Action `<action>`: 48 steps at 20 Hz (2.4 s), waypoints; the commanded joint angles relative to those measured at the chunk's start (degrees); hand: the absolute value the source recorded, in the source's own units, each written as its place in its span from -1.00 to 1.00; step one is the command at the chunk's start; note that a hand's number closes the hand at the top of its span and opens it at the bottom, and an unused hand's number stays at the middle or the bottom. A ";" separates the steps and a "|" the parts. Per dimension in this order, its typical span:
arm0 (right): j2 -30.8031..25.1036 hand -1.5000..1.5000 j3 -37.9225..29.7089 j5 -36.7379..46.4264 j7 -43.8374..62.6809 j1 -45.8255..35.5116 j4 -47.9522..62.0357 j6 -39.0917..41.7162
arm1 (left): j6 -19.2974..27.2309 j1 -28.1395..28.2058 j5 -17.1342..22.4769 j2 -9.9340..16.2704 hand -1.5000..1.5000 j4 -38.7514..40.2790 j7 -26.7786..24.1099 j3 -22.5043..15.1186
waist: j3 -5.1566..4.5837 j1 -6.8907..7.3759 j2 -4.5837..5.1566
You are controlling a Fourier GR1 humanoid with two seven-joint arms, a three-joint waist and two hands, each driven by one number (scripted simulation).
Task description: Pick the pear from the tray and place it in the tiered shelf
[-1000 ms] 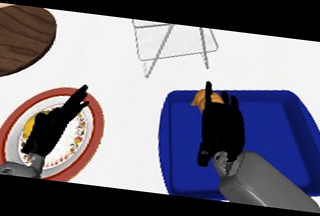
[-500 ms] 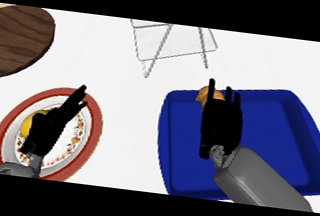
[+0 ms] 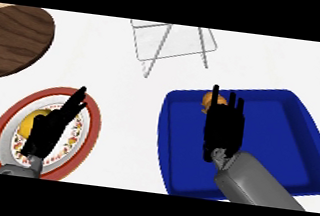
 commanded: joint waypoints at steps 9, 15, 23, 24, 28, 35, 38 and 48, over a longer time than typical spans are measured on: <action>4.73 -1.00 -6.41 7.24 -2.16 1.33 8.77 2.34 | 0.01 1.35 -2.33 -2.08 0.00 1.74 -0.67 0.94 | -0.19 0.16 0.26; 6.86 1.00 -8.96 8.70 -10.69 -2.27 18.58 -0.99 | -3.80 -0.97 -0.74 0.52 0.00 5.23 -2.28 4.23 | -0.19 0.55 0.44; 6.85 1.00 -9.23 13.72 -13.10 1.26 12.44 -2.29 | -3.06 -0.11 -2.07 -1.99 0.00 2.52 -0.03 3.56 | -0.19 0.12 0.25; 7.38 1.00 -10.01 15.13 -14.05 -1.01 18.49 -5.69 | -4.23 0.34 -0.40 -0.42 0.00 -2.15 3.52 4.42 | -0.16 0.52 0.30; 8.53 1.00 -8.22 19.60 -9.22 2.72 7.06 -1.57 | -2.28 -0.10 -3.86 -3.05 0.00 3.67 -0.74 3.67 | -0.20 -0.01 0.20; 1.99 1.00 -22.00 -2.57 -28.30 2.02 0.73 5.26 | -2.04 1.32 -3.87 -3.45 0.00 1.68 0.43 2.88 | -0.19 -0.54 0.16; 0.46 1.00 -25.62 -4.70 -27.09 1.38 -5.28 9.21 | -2.93 3.69 -3.31 -2.17 0.00 -0.39 1.10 4.00 | -0.20 -0.22 0.06; 0.92 1.00 -35.15 -4.57 -22.24 -8.29 -16.95 5.76 | -3.35 2.39 -4.07 -3.06 0.00 1.64 -0.75 4.06 | -0.21 0.23 0.21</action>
